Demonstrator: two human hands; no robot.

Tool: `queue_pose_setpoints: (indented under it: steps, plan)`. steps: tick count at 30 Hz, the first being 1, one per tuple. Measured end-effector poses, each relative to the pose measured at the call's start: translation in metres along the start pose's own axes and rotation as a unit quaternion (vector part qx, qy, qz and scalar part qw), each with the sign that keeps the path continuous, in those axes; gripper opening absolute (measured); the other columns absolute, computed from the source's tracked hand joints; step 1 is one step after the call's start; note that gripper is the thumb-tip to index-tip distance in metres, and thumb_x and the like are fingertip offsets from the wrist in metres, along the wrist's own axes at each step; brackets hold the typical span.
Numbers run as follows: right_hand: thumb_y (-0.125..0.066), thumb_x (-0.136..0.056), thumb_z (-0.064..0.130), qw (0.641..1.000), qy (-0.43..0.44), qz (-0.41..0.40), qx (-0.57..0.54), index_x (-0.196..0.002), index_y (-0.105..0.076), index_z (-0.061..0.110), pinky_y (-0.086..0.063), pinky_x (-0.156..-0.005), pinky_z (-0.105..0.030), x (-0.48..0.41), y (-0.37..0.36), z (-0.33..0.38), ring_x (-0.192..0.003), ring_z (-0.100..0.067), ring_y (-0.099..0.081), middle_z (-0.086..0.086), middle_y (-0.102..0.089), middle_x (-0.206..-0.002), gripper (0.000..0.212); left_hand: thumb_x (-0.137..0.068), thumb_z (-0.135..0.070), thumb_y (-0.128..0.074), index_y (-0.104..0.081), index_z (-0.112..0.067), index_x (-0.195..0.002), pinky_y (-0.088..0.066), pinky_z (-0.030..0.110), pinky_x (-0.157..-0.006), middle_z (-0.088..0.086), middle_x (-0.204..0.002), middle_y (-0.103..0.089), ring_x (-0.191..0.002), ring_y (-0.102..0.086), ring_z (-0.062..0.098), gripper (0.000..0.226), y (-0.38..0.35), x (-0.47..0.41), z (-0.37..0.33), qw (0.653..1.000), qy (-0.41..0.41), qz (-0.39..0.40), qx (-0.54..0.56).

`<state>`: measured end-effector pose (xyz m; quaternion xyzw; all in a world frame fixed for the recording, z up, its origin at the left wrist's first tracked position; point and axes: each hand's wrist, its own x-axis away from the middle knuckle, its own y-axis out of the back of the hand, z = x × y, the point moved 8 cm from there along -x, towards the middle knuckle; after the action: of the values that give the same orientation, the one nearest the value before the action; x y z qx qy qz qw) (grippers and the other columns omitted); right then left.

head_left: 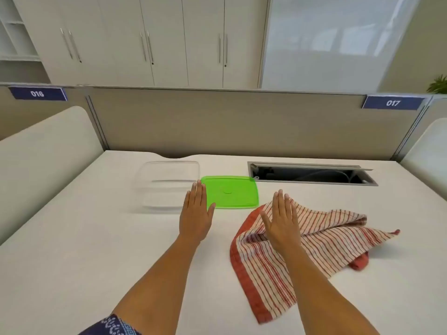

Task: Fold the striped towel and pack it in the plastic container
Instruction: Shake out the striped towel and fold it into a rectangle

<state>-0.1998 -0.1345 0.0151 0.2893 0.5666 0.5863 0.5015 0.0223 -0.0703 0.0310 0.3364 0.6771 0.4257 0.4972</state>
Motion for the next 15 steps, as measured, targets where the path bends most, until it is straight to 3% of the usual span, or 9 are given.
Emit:
queue_pose_setpoints:
  steps: [4, 8, 15]
  plan:
    - [0.002, -0.089, 0.056, 0.999, -0.023, 0.026, -0.011, -0.14, 0.024, 0.019, 0.007, -0.12, -0.037, 0.02, -0.026, -0.012, -0.144, -0.016, 0.019, -0.001, 0.021, -0.156, 0.067, -0.098, -0.037, -0.032, -0.014, -0.003, -0.147, -0.006, 0.036, -0.12, 0.013, -0.158, -0.015, -0.147, -0.012, 0.026, 0.062, -0.021, 0.021, 0.001, 0.999, 0.014, 0.021, 0.021]
    - [-0.009, -0.094, 0.055, 0.998, -0.031, 0.059, -0.019, -0.141, 0.022, 0.019, 0.009, -0.119, -0.036, 0.032, -0.044, -0.02, -0.144, -0.016, 0.018, -0.001, 0.018, -0.158, 0.067, -0.098, -0.038, -0.027, -0.01, -0.005, -0.148, 0.002, 0.031, -0.119, 0.011, -0.159, -0.008, -0.148, -0.005, 0.023, 0.062, -0.04, 0.035, -0.002, 0.998, 0.006, 0.049, 0.024]
    - [-0.009, -0.095, 0.053, 0.996, -0.038, 0.075, -0.027, -0.147, 0.012, 0.019, 0.01, -0.118, -0.035, 0.042, -0.056, -0.024, -0.145, -0.016, 0.016, -0.001, 0.014, -0.158, 0.065, -0.098, -0.038, -0.026, -0.012, -0.007, -0.149, 0.0, 0.032, -0.12, 0.01, -0.159, -0.007, -0.148, -0.005, 0.022, 0.06, -0.065, 0.056, -0.005, 0.995, 0.016, 0.092, 0.035]
